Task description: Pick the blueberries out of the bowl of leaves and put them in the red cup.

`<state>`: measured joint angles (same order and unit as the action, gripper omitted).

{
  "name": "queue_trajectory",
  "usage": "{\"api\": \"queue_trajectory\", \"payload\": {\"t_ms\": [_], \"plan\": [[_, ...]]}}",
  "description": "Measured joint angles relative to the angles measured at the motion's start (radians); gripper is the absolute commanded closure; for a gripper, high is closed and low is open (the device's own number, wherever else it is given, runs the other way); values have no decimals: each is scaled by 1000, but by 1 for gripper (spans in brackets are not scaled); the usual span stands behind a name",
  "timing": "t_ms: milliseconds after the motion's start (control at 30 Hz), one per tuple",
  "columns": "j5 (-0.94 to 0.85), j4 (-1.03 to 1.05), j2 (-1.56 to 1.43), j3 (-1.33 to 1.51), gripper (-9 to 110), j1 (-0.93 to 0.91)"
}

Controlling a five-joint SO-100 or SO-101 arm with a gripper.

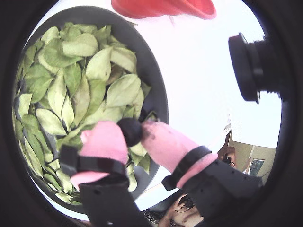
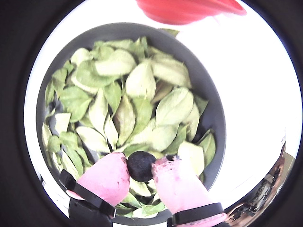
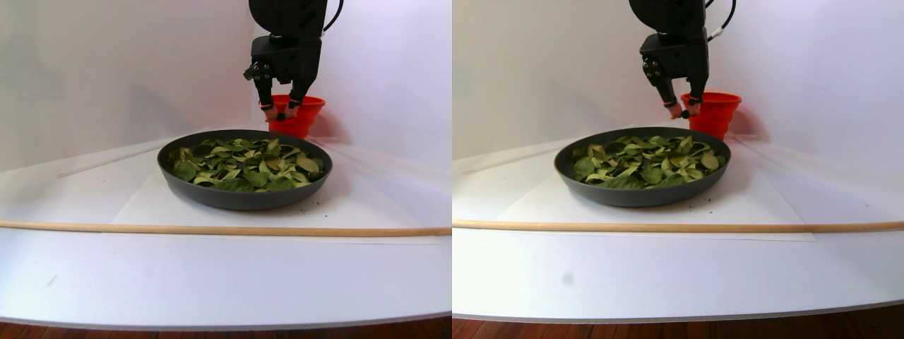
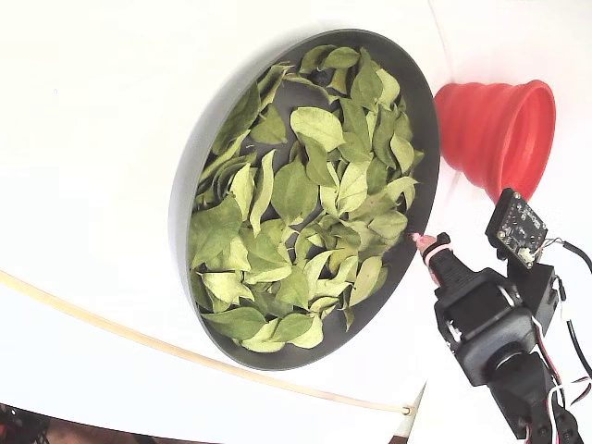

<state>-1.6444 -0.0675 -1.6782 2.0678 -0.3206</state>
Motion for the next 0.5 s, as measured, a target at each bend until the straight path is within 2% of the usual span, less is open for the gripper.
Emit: {"api": "queue_trajectory", "payload": {"t_ms": [500], "plan": [[-26, 3, 0, -103, 92, -5]]}}
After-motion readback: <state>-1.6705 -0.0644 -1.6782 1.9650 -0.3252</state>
